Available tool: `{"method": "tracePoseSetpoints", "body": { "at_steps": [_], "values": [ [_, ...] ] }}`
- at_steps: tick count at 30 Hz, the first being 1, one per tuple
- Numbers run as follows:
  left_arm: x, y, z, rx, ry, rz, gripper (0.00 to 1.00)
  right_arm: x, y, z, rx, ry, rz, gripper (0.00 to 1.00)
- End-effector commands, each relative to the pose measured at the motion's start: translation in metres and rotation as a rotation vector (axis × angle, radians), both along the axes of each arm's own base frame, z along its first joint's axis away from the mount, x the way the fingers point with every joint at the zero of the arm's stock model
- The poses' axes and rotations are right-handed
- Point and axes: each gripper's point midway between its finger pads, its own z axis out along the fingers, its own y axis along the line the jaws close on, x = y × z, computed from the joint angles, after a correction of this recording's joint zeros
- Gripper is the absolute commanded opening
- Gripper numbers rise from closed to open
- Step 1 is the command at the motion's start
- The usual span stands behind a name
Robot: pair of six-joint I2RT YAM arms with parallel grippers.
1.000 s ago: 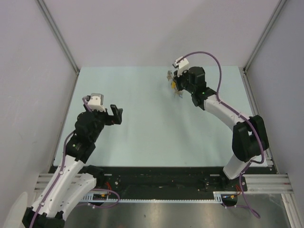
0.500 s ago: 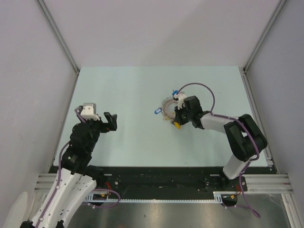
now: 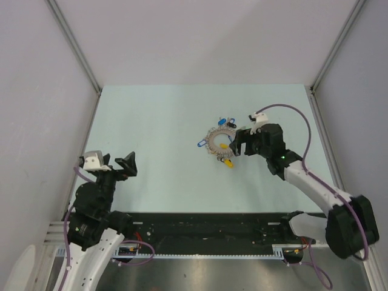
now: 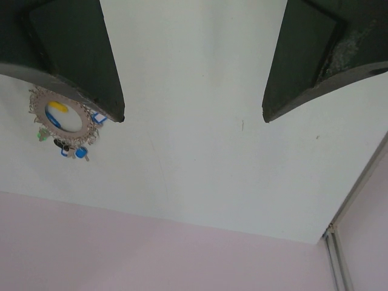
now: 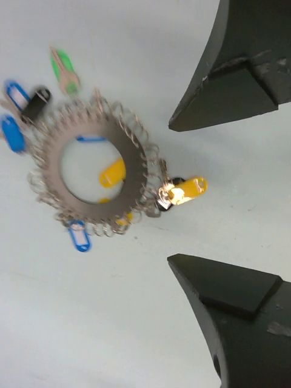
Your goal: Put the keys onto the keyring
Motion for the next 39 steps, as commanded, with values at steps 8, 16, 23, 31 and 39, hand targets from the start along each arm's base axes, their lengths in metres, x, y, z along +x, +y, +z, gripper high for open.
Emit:
{"method": "tracePoseSetpoints", "body": {
  "at_steps": [8,16,23,31,39],
  "values": [
    [-0.029,0.042,0.019,-0.126,-0.117,0.191,1.0,-0.05,-0.134,0.142,-0.01,-0.402,-0.512,1.0],
    [-0.042,0.057,0.024,-0.144,-0.16,0.253,1.0,-0.104,-0.17,0.186,0.035,-0.587,-0.587,1.0],
    [-0.045,0.066,0.021,-0.145,-0.155,0.296,1.0,-0.125,-0.167,0.193,-0.002,-0.647,-0.496,1.0],
    [-0.041,0.065,0.017,-0.133,-0.131,0.305,1.0,-0.129,-0.169,0.188,0.013,-0.692,-0.5,1.0],
    [-0.033,0.061,0.015,-0.108,-0.105,0.296,1.0,-0.137,-0.169,0.192,0.044,-0.722,-0.49,1.0]
  ]
}}
